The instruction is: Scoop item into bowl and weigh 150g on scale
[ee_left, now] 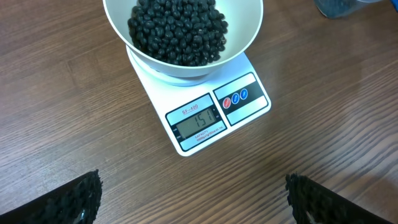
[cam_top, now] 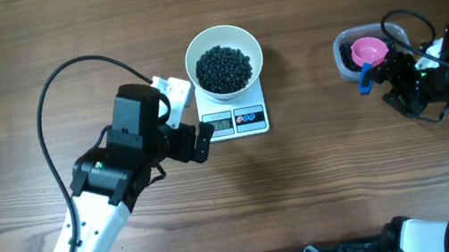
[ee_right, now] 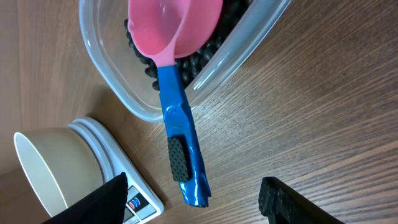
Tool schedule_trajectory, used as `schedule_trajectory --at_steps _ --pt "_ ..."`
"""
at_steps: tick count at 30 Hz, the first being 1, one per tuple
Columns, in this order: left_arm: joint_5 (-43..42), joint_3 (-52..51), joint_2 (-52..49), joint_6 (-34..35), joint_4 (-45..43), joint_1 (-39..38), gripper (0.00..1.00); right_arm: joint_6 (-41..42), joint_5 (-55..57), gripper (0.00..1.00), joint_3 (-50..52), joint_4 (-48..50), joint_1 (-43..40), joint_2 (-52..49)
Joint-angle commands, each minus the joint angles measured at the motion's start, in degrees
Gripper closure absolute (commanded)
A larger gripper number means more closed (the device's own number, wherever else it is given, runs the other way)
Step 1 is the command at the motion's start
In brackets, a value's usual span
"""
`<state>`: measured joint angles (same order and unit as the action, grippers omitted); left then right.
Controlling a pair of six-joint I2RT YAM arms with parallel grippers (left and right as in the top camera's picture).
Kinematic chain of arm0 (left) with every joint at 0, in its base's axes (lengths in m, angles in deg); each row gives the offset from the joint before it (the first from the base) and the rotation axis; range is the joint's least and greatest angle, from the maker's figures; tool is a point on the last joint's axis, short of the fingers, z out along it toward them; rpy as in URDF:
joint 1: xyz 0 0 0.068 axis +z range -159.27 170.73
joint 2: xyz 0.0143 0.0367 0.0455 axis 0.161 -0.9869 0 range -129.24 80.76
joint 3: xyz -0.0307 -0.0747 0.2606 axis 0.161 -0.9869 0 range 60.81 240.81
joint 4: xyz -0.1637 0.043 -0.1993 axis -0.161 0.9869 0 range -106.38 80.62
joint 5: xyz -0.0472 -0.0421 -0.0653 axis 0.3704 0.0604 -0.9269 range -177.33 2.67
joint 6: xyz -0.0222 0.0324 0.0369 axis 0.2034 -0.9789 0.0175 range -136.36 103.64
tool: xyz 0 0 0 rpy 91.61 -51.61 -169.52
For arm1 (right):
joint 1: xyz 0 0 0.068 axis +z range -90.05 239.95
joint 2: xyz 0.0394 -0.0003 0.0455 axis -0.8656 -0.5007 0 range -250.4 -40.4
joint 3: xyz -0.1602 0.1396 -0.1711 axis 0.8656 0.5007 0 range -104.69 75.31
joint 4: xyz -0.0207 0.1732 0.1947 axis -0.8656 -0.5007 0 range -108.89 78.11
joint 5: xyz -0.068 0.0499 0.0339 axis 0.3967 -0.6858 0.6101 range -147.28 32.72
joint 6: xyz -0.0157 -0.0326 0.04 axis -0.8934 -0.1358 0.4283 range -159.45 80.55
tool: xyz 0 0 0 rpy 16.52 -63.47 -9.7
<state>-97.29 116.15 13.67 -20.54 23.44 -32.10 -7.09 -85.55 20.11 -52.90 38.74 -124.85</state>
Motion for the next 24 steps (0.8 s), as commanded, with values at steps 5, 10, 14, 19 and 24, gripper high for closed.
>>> schedule_trajectory --at_steps 5,10,14,19,24 --pt "-0.9 -0.3 -0.1 -0.1 -0.2 -0.3 0.0 0.9 1.9 0.29 0.5 1.1 -0.2 -0.6" --pt "-0.9 -0.3 -0.1 -0.1 -0.2 -0.3 0.0 0.9 1.6 0.32 0.5 1.2 0.5 -2.9" --pt "-0.9 -0.3 -0.1 -0.1 -0.2 -0.3 0.0 0.9 0.8 0.34 0.5 1.7 1.1 -5.0" --pt "-0.9 -0.3 -0.1 -0.1 -0.2 -0.3 0.0 0.9 -2.1 0.39 0.5 4.5 1.1 -6.2" --pt "-0.9 -0.3 -0.1 -0.1 -0.2 -0.3 0.0 2.3 -3.6 0.4 0.5 6.7 1.1 -6.2"
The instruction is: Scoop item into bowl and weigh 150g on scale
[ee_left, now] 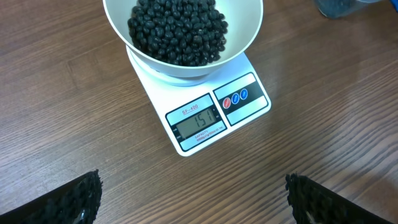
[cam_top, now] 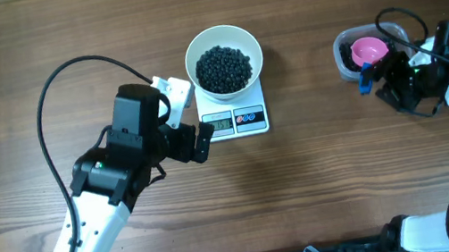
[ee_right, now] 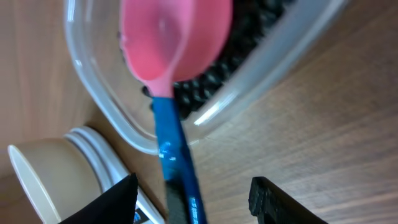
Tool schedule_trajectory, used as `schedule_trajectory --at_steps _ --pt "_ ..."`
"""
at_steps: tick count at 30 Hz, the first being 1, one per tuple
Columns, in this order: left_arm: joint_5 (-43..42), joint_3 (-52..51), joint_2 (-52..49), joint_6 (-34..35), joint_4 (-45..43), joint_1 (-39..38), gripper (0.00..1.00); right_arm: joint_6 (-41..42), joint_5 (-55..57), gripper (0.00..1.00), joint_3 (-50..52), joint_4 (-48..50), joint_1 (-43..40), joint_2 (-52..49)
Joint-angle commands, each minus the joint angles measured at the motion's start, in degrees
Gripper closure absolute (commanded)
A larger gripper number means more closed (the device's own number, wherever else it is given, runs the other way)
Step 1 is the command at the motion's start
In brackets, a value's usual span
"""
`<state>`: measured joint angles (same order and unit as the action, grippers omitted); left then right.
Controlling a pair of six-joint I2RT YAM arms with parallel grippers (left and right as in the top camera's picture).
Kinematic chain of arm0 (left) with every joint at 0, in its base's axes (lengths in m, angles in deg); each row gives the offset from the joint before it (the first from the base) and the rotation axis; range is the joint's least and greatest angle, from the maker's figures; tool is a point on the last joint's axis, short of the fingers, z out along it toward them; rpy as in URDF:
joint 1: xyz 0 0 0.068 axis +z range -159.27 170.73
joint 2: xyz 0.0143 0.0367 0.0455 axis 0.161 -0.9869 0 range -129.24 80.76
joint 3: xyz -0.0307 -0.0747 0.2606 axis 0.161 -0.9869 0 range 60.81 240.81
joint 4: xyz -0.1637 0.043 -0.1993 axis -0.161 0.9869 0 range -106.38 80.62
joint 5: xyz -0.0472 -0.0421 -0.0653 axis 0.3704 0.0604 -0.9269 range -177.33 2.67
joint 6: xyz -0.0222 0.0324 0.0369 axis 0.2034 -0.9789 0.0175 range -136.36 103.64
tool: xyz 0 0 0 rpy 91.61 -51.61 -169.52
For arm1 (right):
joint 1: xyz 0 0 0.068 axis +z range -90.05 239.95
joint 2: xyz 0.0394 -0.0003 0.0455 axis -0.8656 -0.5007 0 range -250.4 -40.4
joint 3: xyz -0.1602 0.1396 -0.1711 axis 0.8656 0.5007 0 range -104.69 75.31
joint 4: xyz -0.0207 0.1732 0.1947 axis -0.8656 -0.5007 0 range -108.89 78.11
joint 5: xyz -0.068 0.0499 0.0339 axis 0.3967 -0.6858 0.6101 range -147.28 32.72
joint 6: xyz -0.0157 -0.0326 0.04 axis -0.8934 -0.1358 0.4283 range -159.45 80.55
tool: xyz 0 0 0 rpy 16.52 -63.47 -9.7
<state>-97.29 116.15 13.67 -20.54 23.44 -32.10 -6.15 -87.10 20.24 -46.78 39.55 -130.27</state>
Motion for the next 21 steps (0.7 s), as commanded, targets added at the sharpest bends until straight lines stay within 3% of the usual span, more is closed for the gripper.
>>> schedule_trajectory --at_steps 1,9,21 --pt "-0.9 -0.3 -0.1 -0.1 -0.2 -0.3 0.0 1.4 -2.0 0.41 0.3 0.7 0.3 -0.8" --pt "-0.9 -0.3 -0.1 -0.1 -0.2 -0.3 0.0 1.4 -2.2 0.42 0.3 0.8 0.3 -2.7" --pt "-0.9 -0.3 -0.1 -0.1 -0.2 -0.3 0.0 1.3 -4.0 0.55 0.3 1.2 0.3 -3.8"
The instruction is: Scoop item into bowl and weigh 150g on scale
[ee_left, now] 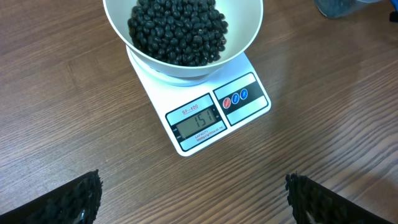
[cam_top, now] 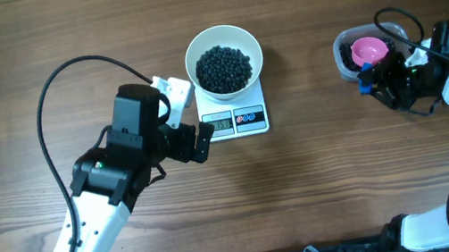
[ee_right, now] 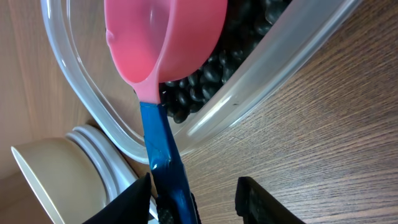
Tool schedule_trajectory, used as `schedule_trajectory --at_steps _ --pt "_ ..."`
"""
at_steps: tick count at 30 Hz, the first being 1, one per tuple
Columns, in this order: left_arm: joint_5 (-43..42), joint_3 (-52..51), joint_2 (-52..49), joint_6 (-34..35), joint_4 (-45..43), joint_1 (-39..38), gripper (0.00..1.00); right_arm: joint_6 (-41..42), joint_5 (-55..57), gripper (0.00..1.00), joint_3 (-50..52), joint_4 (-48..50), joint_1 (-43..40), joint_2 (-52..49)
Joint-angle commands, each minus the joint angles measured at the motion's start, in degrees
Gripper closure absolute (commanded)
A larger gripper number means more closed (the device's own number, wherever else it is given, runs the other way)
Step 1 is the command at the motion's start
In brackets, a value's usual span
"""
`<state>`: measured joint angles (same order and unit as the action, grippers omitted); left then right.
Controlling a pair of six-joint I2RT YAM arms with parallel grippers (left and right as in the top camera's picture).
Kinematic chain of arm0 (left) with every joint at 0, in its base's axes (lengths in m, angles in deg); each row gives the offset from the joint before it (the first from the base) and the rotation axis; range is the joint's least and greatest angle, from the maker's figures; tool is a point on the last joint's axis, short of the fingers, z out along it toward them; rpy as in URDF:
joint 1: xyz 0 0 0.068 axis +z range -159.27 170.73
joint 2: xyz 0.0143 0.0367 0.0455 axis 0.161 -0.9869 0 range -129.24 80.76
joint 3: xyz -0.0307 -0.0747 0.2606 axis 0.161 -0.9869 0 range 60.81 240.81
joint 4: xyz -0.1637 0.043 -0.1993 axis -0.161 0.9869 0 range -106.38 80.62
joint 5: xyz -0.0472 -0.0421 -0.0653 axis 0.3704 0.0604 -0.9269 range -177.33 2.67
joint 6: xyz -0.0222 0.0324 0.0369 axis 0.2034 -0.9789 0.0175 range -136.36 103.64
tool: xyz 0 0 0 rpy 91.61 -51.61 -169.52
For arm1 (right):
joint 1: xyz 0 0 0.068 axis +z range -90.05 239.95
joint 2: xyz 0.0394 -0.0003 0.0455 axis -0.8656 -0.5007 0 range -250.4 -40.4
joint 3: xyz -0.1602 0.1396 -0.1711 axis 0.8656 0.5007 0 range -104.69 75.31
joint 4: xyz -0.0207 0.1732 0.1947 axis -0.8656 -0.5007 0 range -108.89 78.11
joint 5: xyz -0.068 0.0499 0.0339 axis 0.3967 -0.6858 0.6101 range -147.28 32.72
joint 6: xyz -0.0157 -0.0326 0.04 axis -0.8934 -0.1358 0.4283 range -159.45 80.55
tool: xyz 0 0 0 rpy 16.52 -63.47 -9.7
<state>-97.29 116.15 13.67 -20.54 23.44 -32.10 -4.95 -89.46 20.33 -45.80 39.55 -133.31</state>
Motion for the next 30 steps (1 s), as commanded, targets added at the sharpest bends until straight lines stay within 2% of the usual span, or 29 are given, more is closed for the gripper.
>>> schedule_trajectory --at_steps 1,12,20,30 --pt "-0.9 -0.3 -0.1 -0.1 -0.2 -0.3 0.0 0.1 -1.6 0.58 0.3 0.2 0.3 -0.8" --pt "-0.9 -0.3 -0.1 -0.1 -0.2 -0.3 0.0 0.0 -1.6 0.72 0.3 0.2 0.3 -0.8" --pt "-0.9 -0.3 -0.1 -0.1 -0.2 -0.3 0.0 0.0 -3.7 0.95 0.2 0.2 0.3 -0.7" --pt "-0.9 -0.3 -0.1 -0.1 -0.2 -0.3 0.0 0.0 -7.9 0.96 -1.5 0.2 0.3 2.1"
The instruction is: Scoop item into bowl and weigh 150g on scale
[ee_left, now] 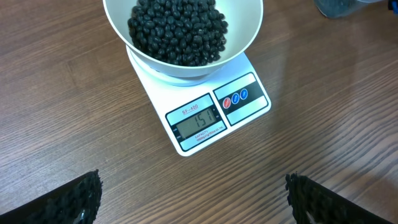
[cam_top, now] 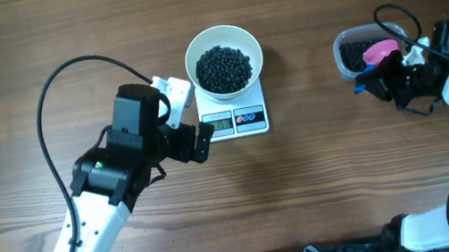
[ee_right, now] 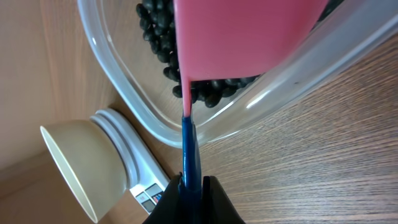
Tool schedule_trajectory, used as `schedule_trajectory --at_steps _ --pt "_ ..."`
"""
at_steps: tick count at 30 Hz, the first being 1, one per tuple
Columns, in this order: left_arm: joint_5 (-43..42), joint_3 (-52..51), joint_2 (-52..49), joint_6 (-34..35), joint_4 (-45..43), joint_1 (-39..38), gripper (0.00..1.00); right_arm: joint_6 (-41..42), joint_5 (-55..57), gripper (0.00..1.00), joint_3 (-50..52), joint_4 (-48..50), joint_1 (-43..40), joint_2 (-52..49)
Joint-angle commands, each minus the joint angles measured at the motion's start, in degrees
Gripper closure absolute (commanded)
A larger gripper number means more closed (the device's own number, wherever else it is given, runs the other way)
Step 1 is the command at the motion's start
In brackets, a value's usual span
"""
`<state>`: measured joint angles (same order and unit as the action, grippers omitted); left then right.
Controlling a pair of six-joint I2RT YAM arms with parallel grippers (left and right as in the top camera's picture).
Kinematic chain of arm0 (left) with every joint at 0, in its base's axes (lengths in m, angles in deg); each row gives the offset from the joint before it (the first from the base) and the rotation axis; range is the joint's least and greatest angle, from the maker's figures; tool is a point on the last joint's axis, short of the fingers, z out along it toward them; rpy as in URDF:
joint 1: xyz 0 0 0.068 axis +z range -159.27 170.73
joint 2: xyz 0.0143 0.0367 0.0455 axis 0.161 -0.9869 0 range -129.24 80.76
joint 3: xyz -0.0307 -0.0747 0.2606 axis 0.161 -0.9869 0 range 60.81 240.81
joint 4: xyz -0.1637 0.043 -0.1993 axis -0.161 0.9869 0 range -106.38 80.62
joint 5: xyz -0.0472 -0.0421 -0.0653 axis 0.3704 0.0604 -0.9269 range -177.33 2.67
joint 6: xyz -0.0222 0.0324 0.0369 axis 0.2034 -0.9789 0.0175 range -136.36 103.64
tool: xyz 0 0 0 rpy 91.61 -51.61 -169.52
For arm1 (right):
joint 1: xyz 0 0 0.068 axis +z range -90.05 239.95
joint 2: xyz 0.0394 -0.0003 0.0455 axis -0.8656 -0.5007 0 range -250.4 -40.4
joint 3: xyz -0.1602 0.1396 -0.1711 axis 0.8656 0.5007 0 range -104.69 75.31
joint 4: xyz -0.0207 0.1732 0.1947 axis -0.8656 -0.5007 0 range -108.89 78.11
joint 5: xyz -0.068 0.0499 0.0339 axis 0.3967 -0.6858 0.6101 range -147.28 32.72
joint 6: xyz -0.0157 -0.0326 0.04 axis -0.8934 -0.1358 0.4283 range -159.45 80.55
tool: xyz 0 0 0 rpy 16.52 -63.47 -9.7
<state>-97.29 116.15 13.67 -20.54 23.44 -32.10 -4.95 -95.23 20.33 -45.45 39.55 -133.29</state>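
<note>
A white bowl (cam_top: 224, 63) full of black beans sits on the white scale (cam_top: 235, 122); its display (ee_left: 199, 118) reads 151. At the right stands a clear container (cam_top: 357, 52) of black beans. The pink scoop (ee_right: 249, 37) is turned on its side over the container. My right gripper (ee_right: 191, 183) is shut on its blue handle (ee_right: 189, 149). My left gripper (ee_left: 193, 205) is open just left of and in front of the scale, holding nothing.
The container's rim (ee_right: 124, 106) runs under the scoop's neck. Black cables loop over the left arm and near the right arm. Bare wood lies between the scale and the container.
My right gripper, then open with its fingers on either side of the blue handle, is now shut on it. The scoop has turned from bowl-up to on its side. The left arm and scale reading are unchanged.
The scoop lay bowl-up in the container with my right gripper open and back from its handle. The open fingers then stood closer, then straddled the handle, and now grip it with the scoop rolled sideways. The scale read 151 throughout.
</note>
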Motion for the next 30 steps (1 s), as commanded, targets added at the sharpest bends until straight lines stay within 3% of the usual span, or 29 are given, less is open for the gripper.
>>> schedule_trajectory --at_steps 1,17,24,30 --pt "-0.9 -0.3 -0.1 -0.1 -0.2 -0.3 0.0 0.0 -2.5 0.96 -1.9 -0.2 0.3 2.9" --pt "-0.9 -0.3 -0.1 -0.1 -0.2 -0.3 0.0 -1.5 -9.0 0.96 -3.3 -0.4 0.8 16.3" --pt "-0.9 -0.3 -0.1 -0.1 -0.2 -0.3 0.0 -10.3 -10.5 0.95 -4.3 -0.5 8.7 16.7" --pt "-0.9 -0.3 -0.1 -0.1 -0.2 -0.3 0.0 -14.5 -4.2 0.95 -10.5 -5.2 15.5 16.7"
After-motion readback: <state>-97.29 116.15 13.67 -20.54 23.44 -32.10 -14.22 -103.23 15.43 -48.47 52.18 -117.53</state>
